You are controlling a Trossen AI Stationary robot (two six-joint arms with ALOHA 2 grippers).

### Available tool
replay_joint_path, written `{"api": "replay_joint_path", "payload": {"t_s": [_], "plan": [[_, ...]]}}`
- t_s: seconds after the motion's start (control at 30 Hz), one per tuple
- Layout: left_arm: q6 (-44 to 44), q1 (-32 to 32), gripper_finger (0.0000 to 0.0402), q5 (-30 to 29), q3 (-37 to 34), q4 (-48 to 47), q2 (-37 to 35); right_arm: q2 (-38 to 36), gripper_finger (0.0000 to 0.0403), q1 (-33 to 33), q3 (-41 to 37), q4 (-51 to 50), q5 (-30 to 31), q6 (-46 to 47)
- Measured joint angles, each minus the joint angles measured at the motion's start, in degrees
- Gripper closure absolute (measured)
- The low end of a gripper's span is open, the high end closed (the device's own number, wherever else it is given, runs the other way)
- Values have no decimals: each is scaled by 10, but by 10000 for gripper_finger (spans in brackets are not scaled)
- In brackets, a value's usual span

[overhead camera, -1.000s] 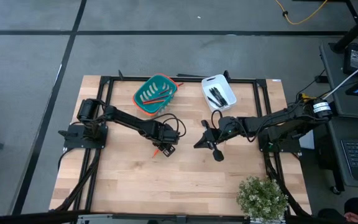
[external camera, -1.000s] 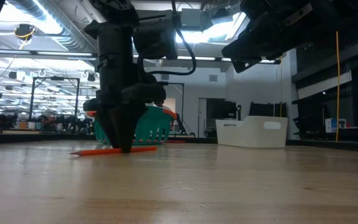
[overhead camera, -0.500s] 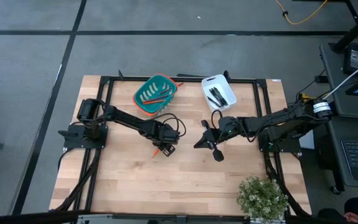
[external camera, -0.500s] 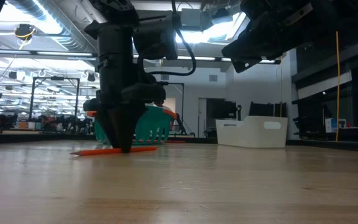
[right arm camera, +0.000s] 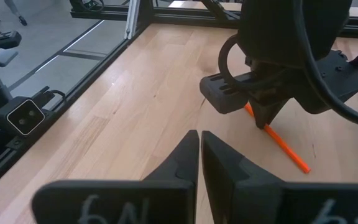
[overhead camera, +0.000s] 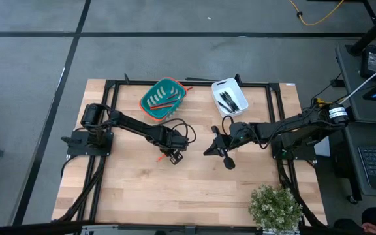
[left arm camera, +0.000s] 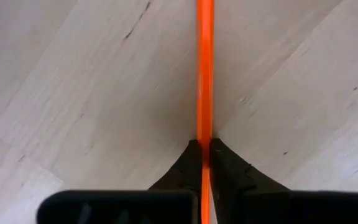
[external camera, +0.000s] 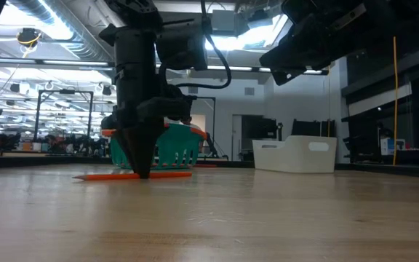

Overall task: Sort pens & pencils
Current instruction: Put the orange pencil into the blue bin

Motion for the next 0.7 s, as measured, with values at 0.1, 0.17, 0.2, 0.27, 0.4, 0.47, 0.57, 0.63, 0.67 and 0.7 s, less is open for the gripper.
{"api": "replay_joint_path", "payload": {"t_s": [0.1,0.17,0.2,0.27,0.4,0.47,0.57,0.63,0.67,0.7], "plan": [[12,0,395,1,0,0,0,0,382,0,0,0,0,0],[18,0,395,1,0,0,0,0,382,0,0,0,0,0],[26,0,395,1,0,0,0,0,382,0,0,0,0,0],[31,0,395,1,0,0,0,0,382,0,0,0,0,0],[40,0,395,1,0,0,0,0,382,0,0,0,0,2],[41,0,395,-4,0,0,0,0,382,0,0,0,0,2],[60,-1,395,-10,0,1,0,0,382,0,0,0,0,2],[80,-2,395,-11,0,2,-2,0,382,0,0,0,0,2],[87,-2,395,-13,-2,4,-6,0,382,0,0,0,0,2],[93,-2,395,-14,-3,6,-10,0,382,0,0,0,0,2]]}}
